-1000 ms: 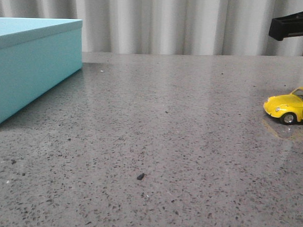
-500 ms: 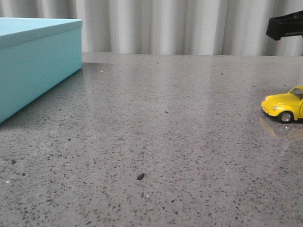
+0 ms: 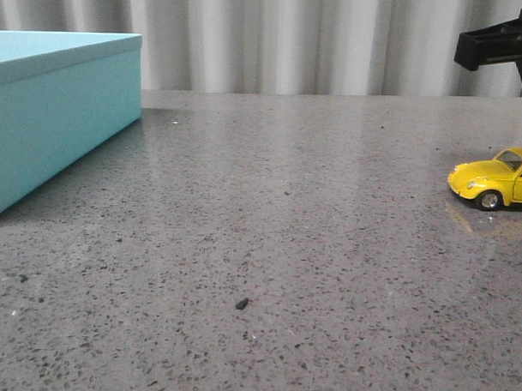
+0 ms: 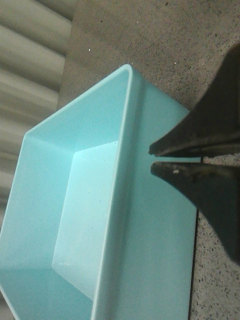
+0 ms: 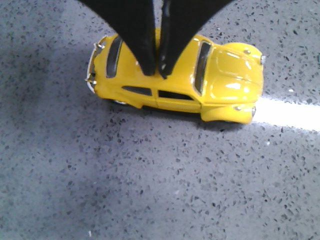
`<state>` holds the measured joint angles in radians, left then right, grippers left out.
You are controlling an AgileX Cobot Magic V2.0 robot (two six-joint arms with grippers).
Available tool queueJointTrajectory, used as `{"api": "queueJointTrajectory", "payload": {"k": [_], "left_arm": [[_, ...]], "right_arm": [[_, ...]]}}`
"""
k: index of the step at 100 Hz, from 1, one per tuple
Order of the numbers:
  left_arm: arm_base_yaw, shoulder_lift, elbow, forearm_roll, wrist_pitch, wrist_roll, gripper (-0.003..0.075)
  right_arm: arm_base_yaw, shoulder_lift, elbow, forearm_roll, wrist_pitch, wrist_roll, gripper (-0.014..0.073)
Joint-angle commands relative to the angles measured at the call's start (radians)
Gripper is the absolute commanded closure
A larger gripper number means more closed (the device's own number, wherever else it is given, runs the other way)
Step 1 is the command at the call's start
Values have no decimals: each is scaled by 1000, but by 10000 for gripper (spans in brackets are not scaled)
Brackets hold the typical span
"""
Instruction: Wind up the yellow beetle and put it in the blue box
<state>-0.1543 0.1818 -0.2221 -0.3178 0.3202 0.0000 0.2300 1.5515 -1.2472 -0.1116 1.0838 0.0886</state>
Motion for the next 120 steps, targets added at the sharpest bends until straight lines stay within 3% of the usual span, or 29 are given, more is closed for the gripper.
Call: {"api": "queueJointTrajectory", "payload": {"k": [1, 43, 89, 120], "left_arm": [[-7, 18, -29, -7, -78, 0, 741], [-7, 18, -29, -7, -78, 0, 741], [-7, 18, -29, -7, -78, 0, 741], [-7, 18, -29, -9, -78, 0, 741]], "right_arm": [[-8, 2, -10, -8, -13, -12, 646], [-20, 2, -8, -28, -2, -12, 646], [-195, -10, 80, -75, -16, -12, 646], [-134, -297, 28, -38, -159, -12, 646]]}}
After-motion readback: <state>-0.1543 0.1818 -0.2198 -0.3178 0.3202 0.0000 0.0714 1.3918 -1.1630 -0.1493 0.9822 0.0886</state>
